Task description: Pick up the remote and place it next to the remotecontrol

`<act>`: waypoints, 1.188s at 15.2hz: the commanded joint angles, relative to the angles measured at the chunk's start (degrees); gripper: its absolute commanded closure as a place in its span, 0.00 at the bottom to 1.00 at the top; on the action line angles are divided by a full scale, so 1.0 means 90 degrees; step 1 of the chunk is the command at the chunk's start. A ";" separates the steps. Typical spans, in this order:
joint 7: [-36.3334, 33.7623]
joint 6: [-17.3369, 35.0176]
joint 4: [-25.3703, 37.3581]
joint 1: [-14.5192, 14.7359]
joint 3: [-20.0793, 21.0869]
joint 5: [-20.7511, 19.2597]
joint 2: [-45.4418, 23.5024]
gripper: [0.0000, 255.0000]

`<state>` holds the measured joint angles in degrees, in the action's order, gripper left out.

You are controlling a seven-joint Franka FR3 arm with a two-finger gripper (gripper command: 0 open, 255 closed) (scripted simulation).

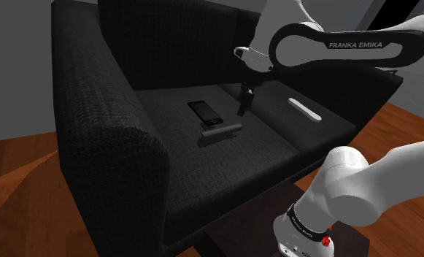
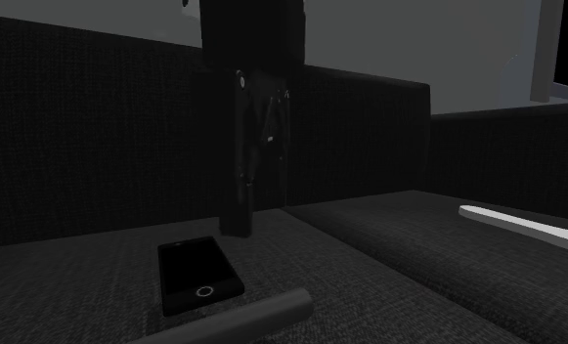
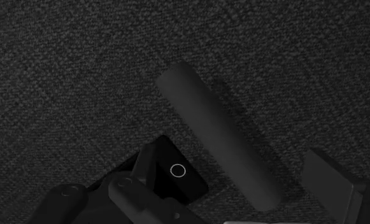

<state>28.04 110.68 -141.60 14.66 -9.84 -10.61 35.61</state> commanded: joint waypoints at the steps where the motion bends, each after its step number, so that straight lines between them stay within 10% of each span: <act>1: 0.1019 0.0484 -0.0146 0.0342 -0.0234 -0.0067 -0.0299 0.00; 6: 0.3171 0.1377 -0.0440 0.1140 -0.0649 -0.0104 -0.0883 0.00; 18: 0.3182 0.2134 -0.0804 0.1133 -0.0768 -0.0141 -0.1275 0.00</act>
<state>56.67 129.82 -148.81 24.86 -16.74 -11.88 24.16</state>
